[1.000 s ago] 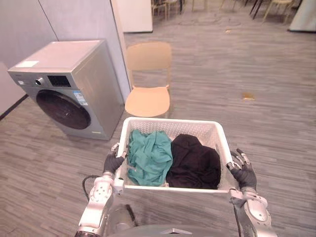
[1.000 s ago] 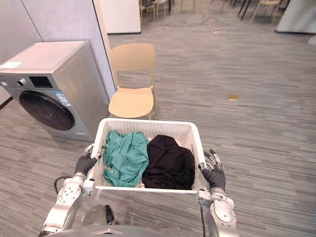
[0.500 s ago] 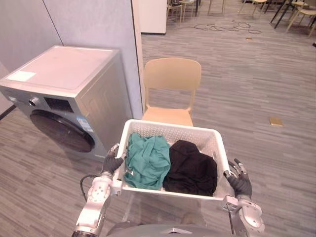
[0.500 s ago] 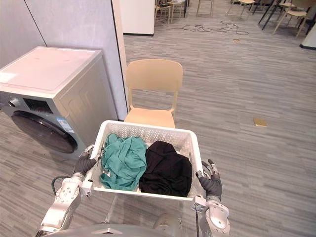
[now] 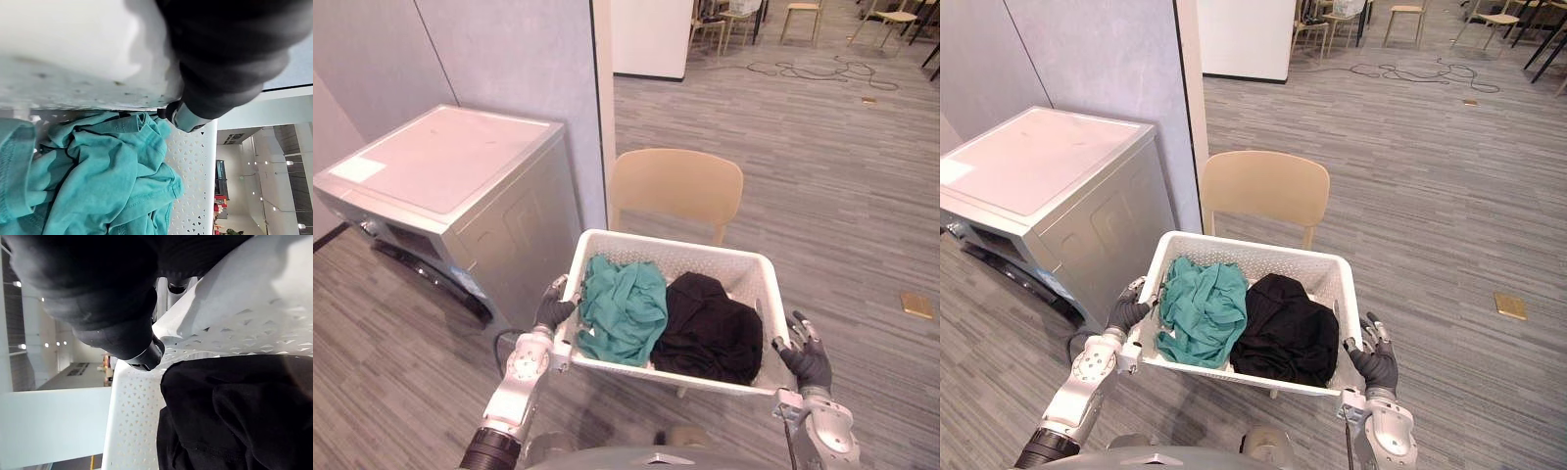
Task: Pick up the laundry basket with both hands and put the clothes into the washing machine.
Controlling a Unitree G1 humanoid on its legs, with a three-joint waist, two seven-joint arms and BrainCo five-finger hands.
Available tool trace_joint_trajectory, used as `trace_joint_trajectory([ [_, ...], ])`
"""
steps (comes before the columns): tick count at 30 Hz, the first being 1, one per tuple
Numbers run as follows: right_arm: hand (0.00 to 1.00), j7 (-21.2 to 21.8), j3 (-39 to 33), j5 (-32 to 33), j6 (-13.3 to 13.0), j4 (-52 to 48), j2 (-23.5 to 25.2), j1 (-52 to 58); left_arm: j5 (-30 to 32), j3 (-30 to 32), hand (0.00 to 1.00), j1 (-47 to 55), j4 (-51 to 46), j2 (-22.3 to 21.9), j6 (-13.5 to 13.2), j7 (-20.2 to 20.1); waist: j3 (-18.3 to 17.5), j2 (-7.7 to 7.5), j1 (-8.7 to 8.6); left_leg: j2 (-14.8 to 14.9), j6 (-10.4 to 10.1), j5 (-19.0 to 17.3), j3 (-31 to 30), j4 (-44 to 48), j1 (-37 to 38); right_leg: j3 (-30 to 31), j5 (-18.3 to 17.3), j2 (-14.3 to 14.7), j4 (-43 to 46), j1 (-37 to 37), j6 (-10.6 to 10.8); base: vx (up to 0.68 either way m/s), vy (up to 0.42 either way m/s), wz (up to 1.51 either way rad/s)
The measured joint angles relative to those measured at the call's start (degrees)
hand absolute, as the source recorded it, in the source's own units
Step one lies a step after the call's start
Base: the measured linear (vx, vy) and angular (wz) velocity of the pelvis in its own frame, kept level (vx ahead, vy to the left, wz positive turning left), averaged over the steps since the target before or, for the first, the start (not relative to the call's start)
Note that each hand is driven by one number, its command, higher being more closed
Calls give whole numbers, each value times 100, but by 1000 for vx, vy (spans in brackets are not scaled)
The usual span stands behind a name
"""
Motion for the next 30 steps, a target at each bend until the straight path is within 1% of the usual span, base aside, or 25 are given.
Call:
trace_joint_trajectory([
  [1,100,3,-80,5,-3,0,11,11,-2,-50,100,-24,-4,-19,-7,2,-14,3,-30,-152,-56,-10,30,-970,-6,-51,46,-65,-109,-29,-8,103,33,1],
  [2,100,2,-123,0,0,1,17,20,-2,-85,100,-34,-5,-39,-8,2,-20,15,-42,-228,-95,65,7,-1527,-11,-53,77,-83,-131,-64,11,123,75,-3],
  [3,100,2,-230,-7,2,2,8,47,-1,-147,100,-38,8,-116,-8,5,-55,92,-54,-339,-122,467,-16,-2469,-39,-37,74,-84,-83,-228,84,135,127,-20],
  [4,100,3,-358,-7,3,2,-3,37,-1,-215,100,-64,19,-177,-7,8,-38,141,-28,-424,-224,1263,-35,-2864,-63,91,49,-89,134,-472,228,148,157,-32],
  [5,100,1,-391,-6,3,48,3,-21,1,-217,100,-103,71,-179,-7,10,-13,72,-37,-504,-255,1357,1,-2929,-78,187,25,-162,259,-593,262,161,158,-25],
  [6,100,-4,-471,-5,2,62,58,-68,1,-243,100,-296,230,-191,-3,13,19,36,-139,-658,-211,1418,8,-3017,-198,235,66,-296,340,-801,327,133,146,-8],
  [7,100,-4,-504,-6,3,123,68,-209,7,-249,100,-510,274,-171,0,14,132,-25,-220,-768,-138,1453,67,-3095,-350,301,113,-385,341,-1024,400,102,135,-4],
  [8,100,-6,-537,-5,4,130,73,-297,7,-250,100,-659,294,-161,0,14,253,-52,-220,-795,-116,1469,150,-3121,-390,388,150,-405,355,-1100,451,31,149,-22],
  [9,100,-28,-569,-11,4,127,69,-421,16,-251,100,-840,295,-153,0,35,358,-116,-210,-827,-102,1477,274,-3129,-519,473,207,-438,355,-1306,483,-33,154,-35],
  [10,100,-98,-643,-18,3,119,58,-673,19,-251,100,-1168,297,-152,0,102,566,-153,-226,-845,-50,1464,371,-3088,-722,574,318,-450,298,-1516,533,-68,142,-29],
  [11,100,-120,-685,-19,1,117,50,-778,21,-260,100,-1318,304,-153,0,127,612,-150,-235,-841,-29,1453,382,-3028,-861,594,371,-450,271,-1629,552,-83,118,-21],
  [12,100,-213,-739,-21,2,95,34,-960,21,-274,100,-1604,304,-153,0,162,641,-160,-212,-798,47,1389,474,-2899,-1157,666,429,-441,256,-1900,578,-82,77,-16],
  [15,100,-546,-843,-93,-10,-1,-95,-1529,21,-277,100,-2419,398,-153,-1,319,1084,-141,-177,-620,56,1161,574,-2447,-1554,700,571,-372,203,-2129,594,-98,58,-14],
  [16,100,-609,-853,-132,-10,-61,-131,-1599,21,-277,100,-2577,441,-153,-1,352,1084,-141,-161,-565,65,1121,614,-2351,-1698,712,603,-349,202,-2242,597,-124,55,-13],
  [17,100,-749,-894,-150,-20,-216,-204,-1756,21,-267,100,-2946,563,-154,-1,409,1105,-140,-135,-492,76,1100,637,-2211,-1987,710,687,-321,210,-2476,600,-89,42,-10],
  [19,100,-984,-1103,-215,-43,-526,-261,-2222,93,-215,100,-3783,908,-153,-1,495,1374,-135,-115,-362,127,1121,636,-1943,-2369,701,819,-268,208,-2732,598,-77,38,-3],
  [21,100,-1132,-1152,-204,-187,-572,-321,-2521,143,-134,100,-4197,976,-152,-1,578,1495,-136,-109,-333,131,1124,637,-1853,-2609,707,867,-266,247,-2953,595,-64,25,0],
  [22,100,-1164,-1163,-201,-216,-571,-327,-2598,146,-114,100,-4292,977,-152,-2,609,1508,-134,-105,-326,132,1125,636,-1826,-2685,709,875,-266,265,-3028,591,-43,14,0],
  [23,100,-1229,-1161,-180,-251,-569,-319,-2785,161,9,100,-4537,1026,-156,-4,647,1633,-131,-85,-284,131,1122,631,-1746,-2806,705,890,-252,292,-3121,579,0,0,0],
  [24,100,-1235,-1147,-168,-268,-570,-314,-2839,191,56,100,-4621,1077,-156,-5,657,1650,-133,-79,-265,122,1114,631,-1731,-2871,703,898,-244,296,-3178,567,0,0,0],
  [25,100,-1246,-1112,-127,-351,-566,-314,-2976,246,183,100,-4802,1171,-155,-5,674,1757,-124,-63,-208,97,1078,625,-1668,-2998,675,908,-216,310,-3260,556,0,0,0],
  [26,100,-1247,-1106,-128,-363,-565,-315,-3002,247,213,100,-4822,1190,-156,-5,671,1773,-127,-60,-199,111,1068,625,-1654,-3025,674,908,-212,319,-3283,556,0,0,0],
  [28,100,-1251,-1037,-127,-383,-543,-318,-3287,246,449,100,-5033,1481,-151,-4,685,1815,-124,-43,-116,146,1020,644,-1482,-3335,681,913,-188,423,-3580,548,-20,-22,-3],
  [30,100,-1252,-993,-124,-384,-453,-321,-3555,248,628,100,-5242,1730,-115,18,676,1924,-125,-42,-56,169,1000,647,-1340,-3509,681,915,-174,487,-3719,546,0,0,0],
])
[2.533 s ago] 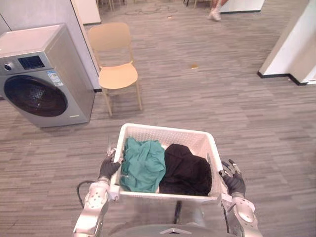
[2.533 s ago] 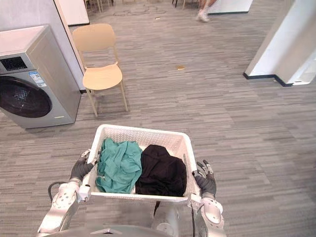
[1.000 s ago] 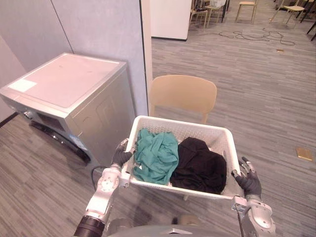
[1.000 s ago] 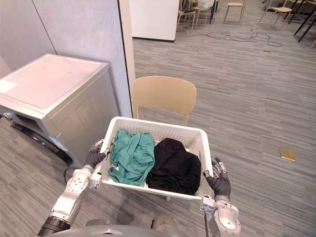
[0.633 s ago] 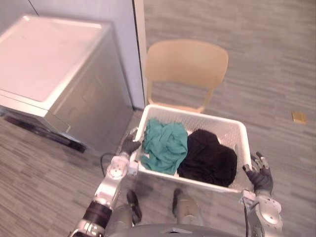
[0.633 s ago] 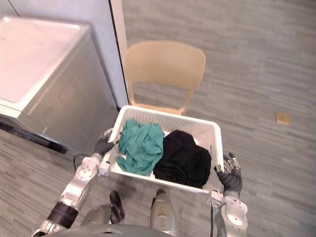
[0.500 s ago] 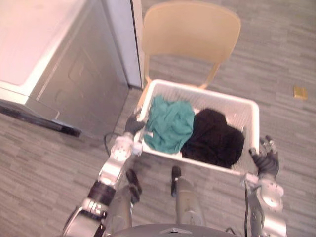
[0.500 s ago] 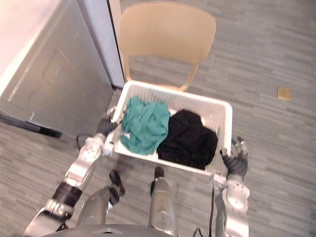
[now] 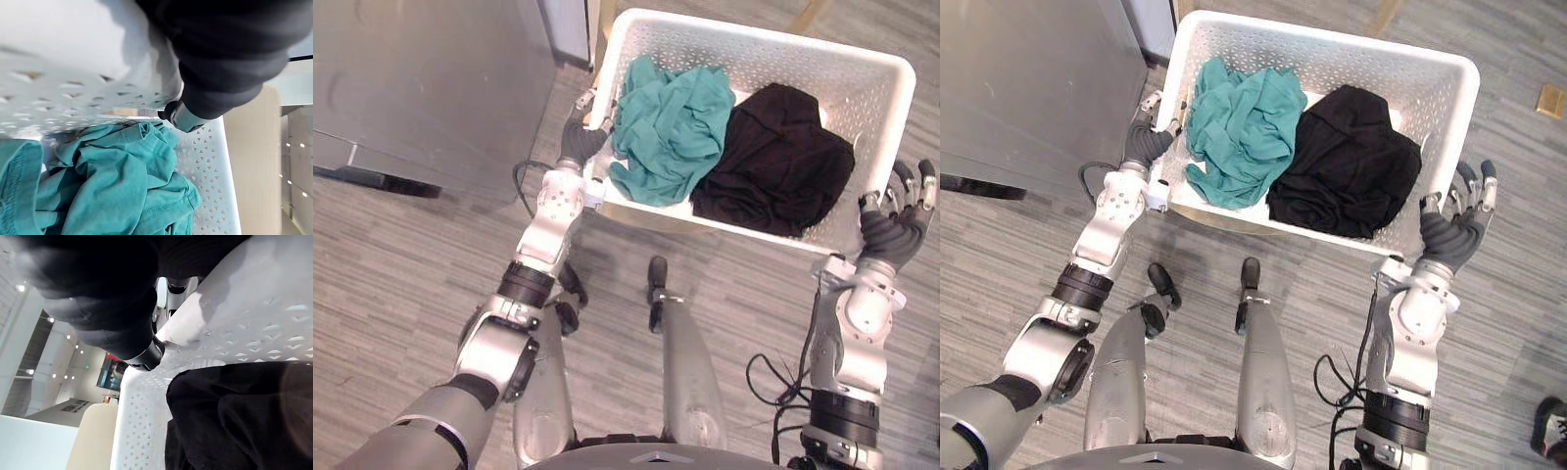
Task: Pick up the laundry basket with both hands and put the clothes into the washing machine.
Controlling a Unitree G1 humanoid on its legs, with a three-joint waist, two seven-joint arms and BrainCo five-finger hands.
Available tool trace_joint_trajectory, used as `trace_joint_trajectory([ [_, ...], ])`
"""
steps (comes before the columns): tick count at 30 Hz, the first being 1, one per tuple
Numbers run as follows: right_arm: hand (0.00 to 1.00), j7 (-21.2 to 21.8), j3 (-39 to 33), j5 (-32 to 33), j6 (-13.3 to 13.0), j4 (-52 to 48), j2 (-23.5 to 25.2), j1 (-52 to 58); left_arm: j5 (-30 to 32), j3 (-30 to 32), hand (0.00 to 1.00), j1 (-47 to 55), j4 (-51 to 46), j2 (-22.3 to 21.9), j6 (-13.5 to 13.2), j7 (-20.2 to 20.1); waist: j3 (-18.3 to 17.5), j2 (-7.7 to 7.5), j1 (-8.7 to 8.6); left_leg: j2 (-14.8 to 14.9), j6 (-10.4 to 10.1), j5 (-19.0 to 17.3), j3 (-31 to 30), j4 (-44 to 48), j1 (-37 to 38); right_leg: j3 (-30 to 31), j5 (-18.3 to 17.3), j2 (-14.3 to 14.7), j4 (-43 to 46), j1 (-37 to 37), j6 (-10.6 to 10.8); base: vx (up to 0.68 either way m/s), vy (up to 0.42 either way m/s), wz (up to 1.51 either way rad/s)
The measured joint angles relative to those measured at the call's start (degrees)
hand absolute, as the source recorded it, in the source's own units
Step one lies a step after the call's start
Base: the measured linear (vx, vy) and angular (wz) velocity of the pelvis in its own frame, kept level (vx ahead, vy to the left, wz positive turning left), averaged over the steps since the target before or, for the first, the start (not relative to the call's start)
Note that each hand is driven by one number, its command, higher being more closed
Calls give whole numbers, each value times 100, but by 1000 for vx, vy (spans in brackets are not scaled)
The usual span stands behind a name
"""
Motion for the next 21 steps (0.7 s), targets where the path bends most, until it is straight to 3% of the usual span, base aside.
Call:
trace_joint_trajectory([
  [6,100,-5,-7,186,-93,615,-25,-484,109,96,100,-91,77,16,35,101,168,7,94,32,21,3,-31,104,-288,-69,1,-12,55,-206,-13,0,-7,5],
  [12,100,-4,-43,254,-95,1038,-153,-770,108,77,100,-116,77,-59,32,117,168,7,59,43,33,-110,32,133,-331,-138,-15,-58,60,-208,-21,-5,-2,5],
  [13,0,-4,-59,341,-95,1046,-155,-792,109,73,0,-116,77,-61,12,120,168,6,55,71,44,-116,103,128,-326,-139,-9,-60,38,-209,-13,0,0,0],
  [21,0,-1,-60,362,-90,1495,-254,-1118,32,74,0,-328,66,-90,-199,298,168,6,89,78,157,19,188,-43,-309,-145,53,-28,-153,-211,-3,6,-9,-1],
])
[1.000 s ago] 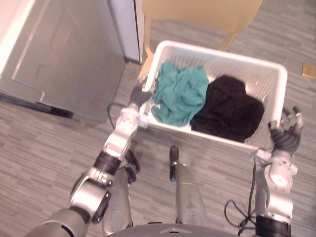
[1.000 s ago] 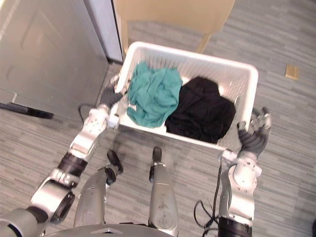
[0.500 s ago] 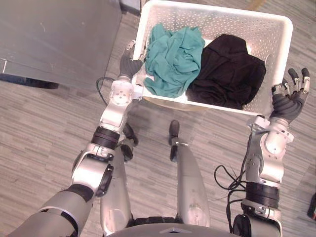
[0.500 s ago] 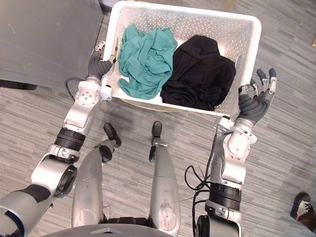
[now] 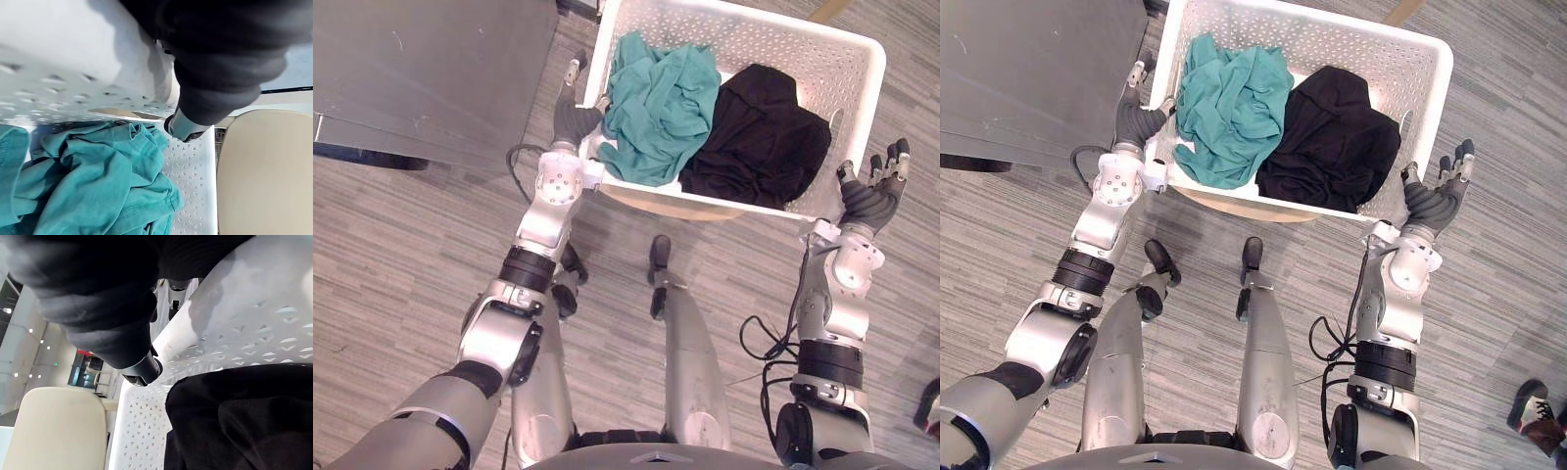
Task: Pick up the laundry basket with both hands and put the clothes into the washing machine.
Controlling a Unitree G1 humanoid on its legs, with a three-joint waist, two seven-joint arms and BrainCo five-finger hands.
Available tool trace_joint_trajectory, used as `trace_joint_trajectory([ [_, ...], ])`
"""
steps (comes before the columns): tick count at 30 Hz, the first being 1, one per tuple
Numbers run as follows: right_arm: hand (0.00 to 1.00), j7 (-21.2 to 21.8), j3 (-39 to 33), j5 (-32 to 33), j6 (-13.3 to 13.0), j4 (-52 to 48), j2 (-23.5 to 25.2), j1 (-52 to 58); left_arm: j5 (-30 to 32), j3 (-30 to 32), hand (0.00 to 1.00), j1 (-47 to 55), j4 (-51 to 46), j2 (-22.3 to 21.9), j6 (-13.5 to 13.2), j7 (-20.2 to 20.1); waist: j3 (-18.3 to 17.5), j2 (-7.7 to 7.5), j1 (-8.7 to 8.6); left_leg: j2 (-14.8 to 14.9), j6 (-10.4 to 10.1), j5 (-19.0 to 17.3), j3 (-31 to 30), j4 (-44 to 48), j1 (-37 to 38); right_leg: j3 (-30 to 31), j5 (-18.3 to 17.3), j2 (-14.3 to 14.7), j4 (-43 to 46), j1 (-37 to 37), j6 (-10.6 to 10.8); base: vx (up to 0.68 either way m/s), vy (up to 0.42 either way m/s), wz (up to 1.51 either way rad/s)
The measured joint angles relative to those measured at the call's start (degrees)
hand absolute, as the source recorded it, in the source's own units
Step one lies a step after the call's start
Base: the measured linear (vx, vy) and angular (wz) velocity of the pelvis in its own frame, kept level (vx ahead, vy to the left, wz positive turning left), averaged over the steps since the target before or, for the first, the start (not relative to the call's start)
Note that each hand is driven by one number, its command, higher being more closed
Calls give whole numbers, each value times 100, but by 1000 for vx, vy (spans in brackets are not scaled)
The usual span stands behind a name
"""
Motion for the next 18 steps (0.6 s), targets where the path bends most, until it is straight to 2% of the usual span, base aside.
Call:
trace_joint_trajectory([
  [5,0,10,-6,-2,12,0,-1,13,-173,-2,0,5,-1,5,3,-21,0,-2,-2,-7,-28,18,54,-99,226,6,0,6,-72,182,0,16,-34,-3],
  [9,0,67,-3,-1,13,-23,-29,207,-215,-44,0,11,-75,20,6,-214,-1,-3,-11,-18,-53,32,58,-164,312,-4,1,8,-105,264,-2,-15,-37,1],
  [13,0,185,-14,0,14,-58,-118,550,-503,-219,0,197,-523,19,6,-277,-2,-3,-30,-17,-58,26,30,-119,353,-25,0,-1,-90,342,-1,-14,-23,2],
  [18,0,328,-2,45,32,-460,-107,953,-536,-225,0,303,-800,20,15,-341,-11,-4,-30,-13,-77,10,37,-55,459,-17,-5,-17,-23,432,-2,-37,-19,1],
])
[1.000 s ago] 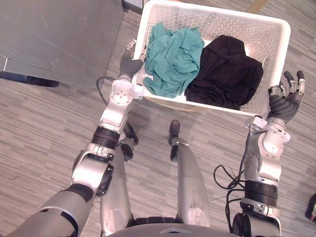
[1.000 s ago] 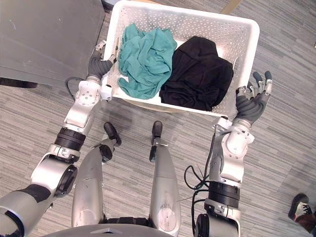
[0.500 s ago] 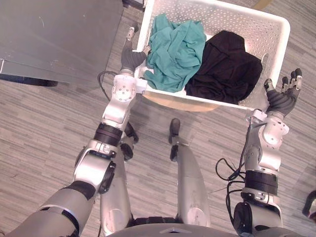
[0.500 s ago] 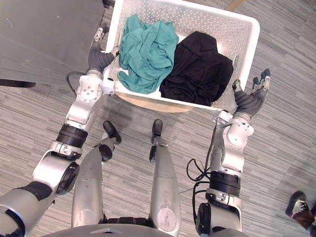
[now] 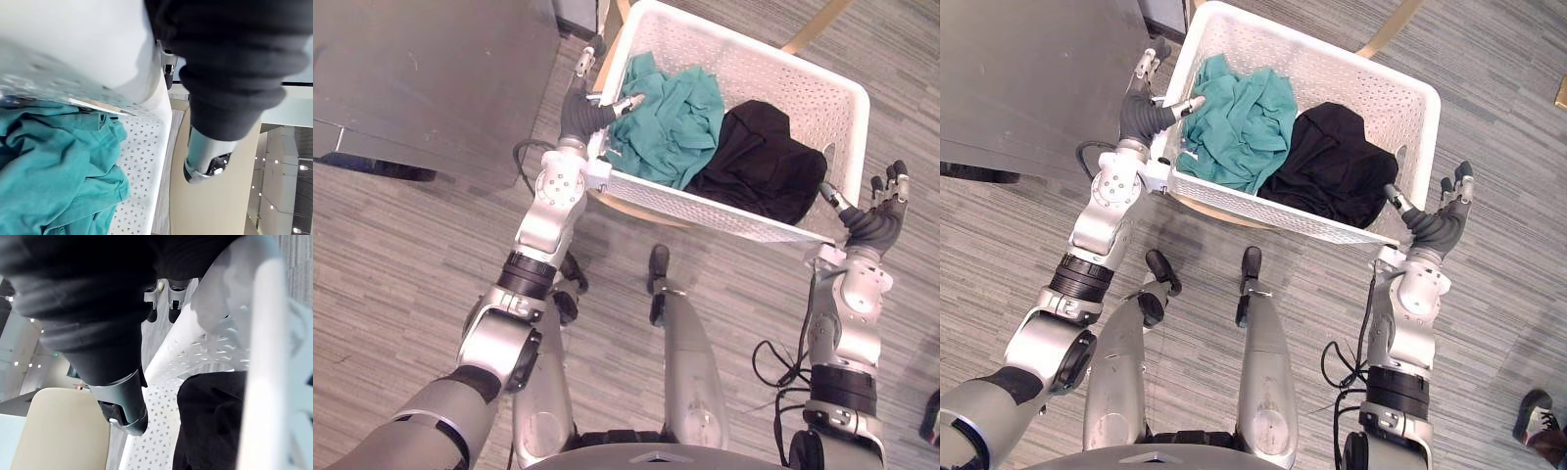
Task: Pick up the laundry basket with both hands and put the clothes into the washing machine.
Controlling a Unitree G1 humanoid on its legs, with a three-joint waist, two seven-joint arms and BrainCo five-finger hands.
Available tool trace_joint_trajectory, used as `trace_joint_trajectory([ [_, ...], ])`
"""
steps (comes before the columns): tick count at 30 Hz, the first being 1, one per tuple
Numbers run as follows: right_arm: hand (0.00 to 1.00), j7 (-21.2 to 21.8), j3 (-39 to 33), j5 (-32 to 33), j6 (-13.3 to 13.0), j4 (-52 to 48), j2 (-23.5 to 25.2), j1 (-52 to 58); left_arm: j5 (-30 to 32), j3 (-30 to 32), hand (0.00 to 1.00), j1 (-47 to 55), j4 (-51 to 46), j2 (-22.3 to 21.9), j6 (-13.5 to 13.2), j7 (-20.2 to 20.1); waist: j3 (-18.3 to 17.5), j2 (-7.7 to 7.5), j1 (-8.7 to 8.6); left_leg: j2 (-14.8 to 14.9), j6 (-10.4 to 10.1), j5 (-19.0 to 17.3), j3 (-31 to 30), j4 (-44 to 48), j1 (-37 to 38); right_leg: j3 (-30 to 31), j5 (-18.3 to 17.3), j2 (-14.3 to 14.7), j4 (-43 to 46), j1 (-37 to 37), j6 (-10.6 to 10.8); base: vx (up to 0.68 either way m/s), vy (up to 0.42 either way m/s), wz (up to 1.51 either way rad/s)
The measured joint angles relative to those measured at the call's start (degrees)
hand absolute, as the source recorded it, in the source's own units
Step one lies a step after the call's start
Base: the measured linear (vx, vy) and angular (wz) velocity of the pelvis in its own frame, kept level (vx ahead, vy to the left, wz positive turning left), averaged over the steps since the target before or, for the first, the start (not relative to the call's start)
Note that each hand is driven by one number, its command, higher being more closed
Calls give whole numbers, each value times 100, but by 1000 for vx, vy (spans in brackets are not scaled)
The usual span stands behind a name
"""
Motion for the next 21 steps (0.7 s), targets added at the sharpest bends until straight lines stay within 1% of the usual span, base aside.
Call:
trace_joint_trajectory([
  [2,0,42,42,14,39,-38,2,179,0,-2,0,226,-22,-12,17,-1,-12,3,-5,3,-30,-55,27,8,181,16,-13,-1,6,163,1,-42,-20,-5],
  [6,0,317,64,28,102,-313,-7,545,-4,-13,0,797,-373,-12,47,-71,-22,7,3,6,-36,-147,78,35,550,44,-124,-16,99,477,-3,-23,-28,-2],
  [8,0,417,66,28,120,-313,-36,597,-13,-22,0,915,-373,-5,60,-118,-160,8,11,8,-26,-164,96,37,587,44,-188,-18,117,498,-50,4,-37,-1],
  [10,0,521,71,28,209,-313,-303,586,-64,-97,0,922,-373,59,65,-139,-283,6,43,7,-32,-150,166,-11,637,67,-185,-31,117,502,-44,22,-35,-2],
  [13,0,595,51,45,221,-313,-674,369,-172,-228,0,907,-373,233,64,-169,-309,9,67,5,41,-43,175,-57,636,67,-139,-33,121,481,-2,22,-46,1],
  [16,0,600,35,57,219,-306,-903,137,-181,-228,0,879,-373,276,58,-171,-309,10,111,-19,21,48,163,-149,579,45,-126,-35,130,390,-21,12,-62,4],
  [21,0,565,-73,56,212,-288,-903,-28,-182,-230,0,673,-389,301,47,-167,-343,23,137,-29,24,200,70,-240,222,-45,-48,-31,95,82,-62,-12,-69,9],
])
